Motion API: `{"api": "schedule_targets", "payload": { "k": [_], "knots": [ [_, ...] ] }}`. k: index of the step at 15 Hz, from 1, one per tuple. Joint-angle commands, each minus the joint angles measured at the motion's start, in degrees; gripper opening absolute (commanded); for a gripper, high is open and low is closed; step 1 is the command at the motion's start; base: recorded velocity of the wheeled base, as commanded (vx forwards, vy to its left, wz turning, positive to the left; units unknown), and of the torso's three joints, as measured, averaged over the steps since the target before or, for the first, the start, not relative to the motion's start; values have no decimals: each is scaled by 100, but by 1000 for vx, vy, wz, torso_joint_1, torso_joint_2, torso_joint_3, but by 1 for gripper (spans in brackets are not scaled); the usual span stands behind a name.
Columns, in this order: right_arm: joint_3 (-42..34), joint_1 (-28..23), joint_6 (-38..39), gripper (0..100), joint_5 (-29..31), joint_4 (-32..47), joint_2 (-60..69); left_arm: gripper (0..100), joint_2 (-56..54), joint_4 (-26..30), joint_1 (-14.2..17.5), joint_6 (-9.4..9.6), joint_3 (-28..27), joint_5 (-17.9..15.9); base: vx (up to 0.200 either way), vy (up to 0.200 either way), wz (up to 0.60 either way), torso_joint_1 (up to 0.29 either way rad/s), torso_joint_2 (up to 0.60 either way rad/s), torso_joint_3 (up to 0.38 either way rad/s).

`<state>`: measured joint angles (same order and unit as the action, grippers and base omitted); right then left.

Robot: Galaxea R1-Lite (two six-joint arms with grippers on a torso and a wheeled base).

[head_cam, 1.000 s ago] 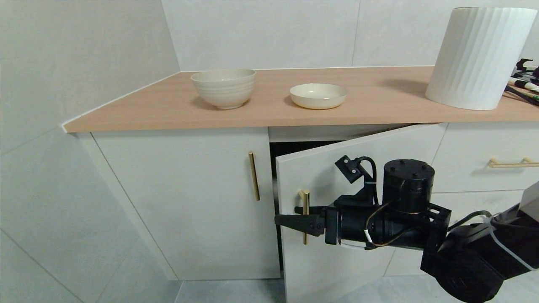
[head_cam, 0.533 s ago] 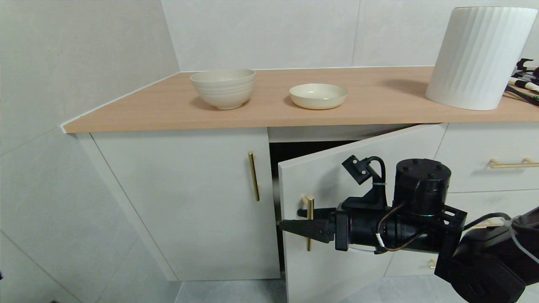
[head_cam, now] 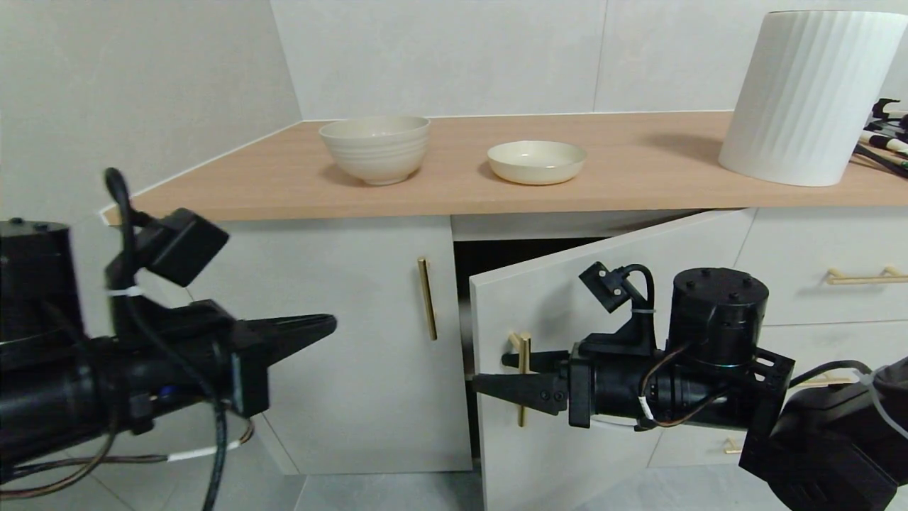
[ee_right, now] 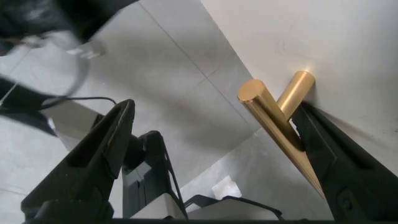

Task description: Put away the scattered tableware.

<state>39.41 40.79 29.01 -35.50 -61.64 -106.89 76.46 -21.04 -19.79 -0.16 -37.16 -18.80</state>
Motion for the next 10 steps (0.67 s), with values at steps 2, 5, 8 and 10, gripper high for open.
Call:
{"api": "schedule_targets", "payload": {
  "k": [2,5,8,10],
  "knots": [
    [-56,-1,-1,100,8,2,151,0,1591,-1438,-693,-960,-20,-45,0,0,0,0,0,0],
    [-100,69,8,100,8,2,195,0,2409,-2730,-1045,-1408,156,-36,0,0,0,0,0,0],
    [-171,166,8,100,17,2,186,0,3244,-3697,-1054,-1390,235,-36,0,0,0,0,0,0],
    [-188,166,8,100,17,2,195,0,3674,-4259,-1115,-1390,209,-54,0,0,0,0,0,0]
  ]
}}
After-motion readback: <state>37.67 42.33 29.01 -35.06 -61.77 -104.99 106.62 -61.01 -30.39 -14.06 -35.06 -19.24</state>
